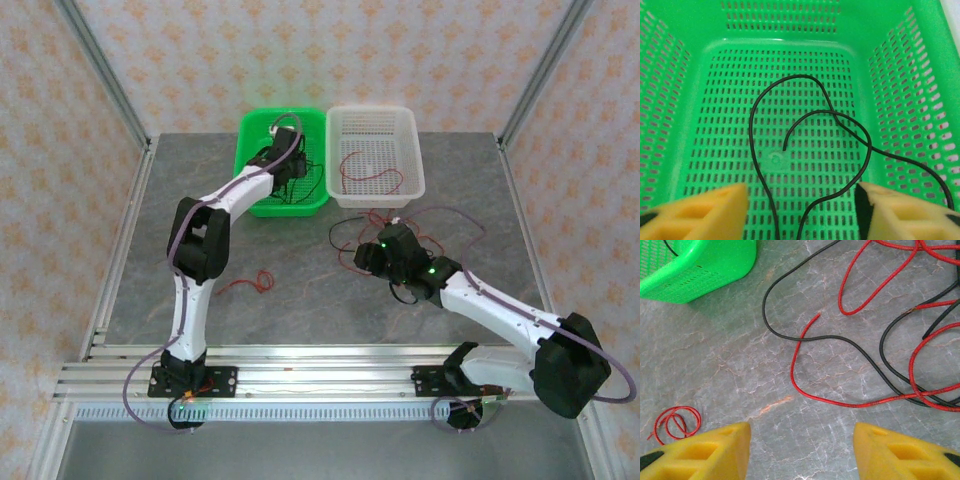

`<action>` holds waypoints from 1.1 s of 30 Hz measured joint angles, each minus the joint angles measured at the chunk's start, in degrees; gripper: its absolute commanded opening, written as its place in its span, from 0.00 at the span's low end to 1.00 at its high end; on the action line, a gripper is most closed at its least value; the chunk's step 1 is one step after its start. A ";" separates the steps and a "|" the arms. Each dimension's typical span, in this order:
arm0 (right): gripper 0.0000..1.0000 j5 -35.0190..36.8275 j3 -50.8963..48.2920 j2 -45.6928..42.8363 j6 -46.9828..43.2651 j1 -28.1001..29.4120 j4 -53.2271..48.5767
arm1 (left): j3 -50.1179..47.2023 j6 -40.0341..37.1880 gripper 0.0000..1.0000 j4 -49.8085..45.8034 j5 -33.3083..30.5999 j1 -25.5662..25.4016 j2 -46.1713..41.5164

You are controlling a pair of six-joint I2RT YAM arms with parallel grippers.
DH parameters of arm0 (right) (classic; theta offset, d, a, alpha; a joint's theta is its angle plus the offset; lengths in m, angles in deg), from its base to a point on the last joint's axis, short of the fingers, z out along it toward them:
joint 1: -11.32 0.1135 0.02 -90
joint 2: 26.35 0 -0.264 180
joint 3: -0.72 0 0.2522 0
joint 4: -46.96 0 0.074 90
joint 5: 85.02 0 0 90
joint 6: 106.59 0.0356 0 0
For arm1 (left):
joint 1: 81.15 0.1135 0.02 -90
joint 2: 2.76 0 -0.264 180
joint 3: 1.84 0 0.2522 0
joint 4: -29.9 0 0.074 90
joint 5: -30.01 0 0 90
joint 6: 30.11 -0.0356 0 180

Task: Untangle the cables

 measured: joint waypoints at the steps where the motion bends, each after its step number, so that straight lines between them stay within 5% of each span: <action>1: 0.56 0.26 0.02 0.00 0.00 0.00 -0.48 | 0.87 -0.17 0.70 -0.79 -0.76 -0.11 0.15; 8: 0.56 4.81 2.21 0.00 0.02 0.09 -6.84 | 8.96 -1.01 0.86 -5.66 -10.88 -0.35 0.42; 16: 0.56 10.54 4.50 0.00 -0.44 -2.12 -12.74 | 11.06 -1.27 0.89 -8.24 -20.02 -1.01 -0.92; 33: 0.51 11.08 2.43 -0.94 -2.78 -13.84 -13.88 | 2.95 -3.43 0.88 -7.50 -15.30 -5.51 -20.59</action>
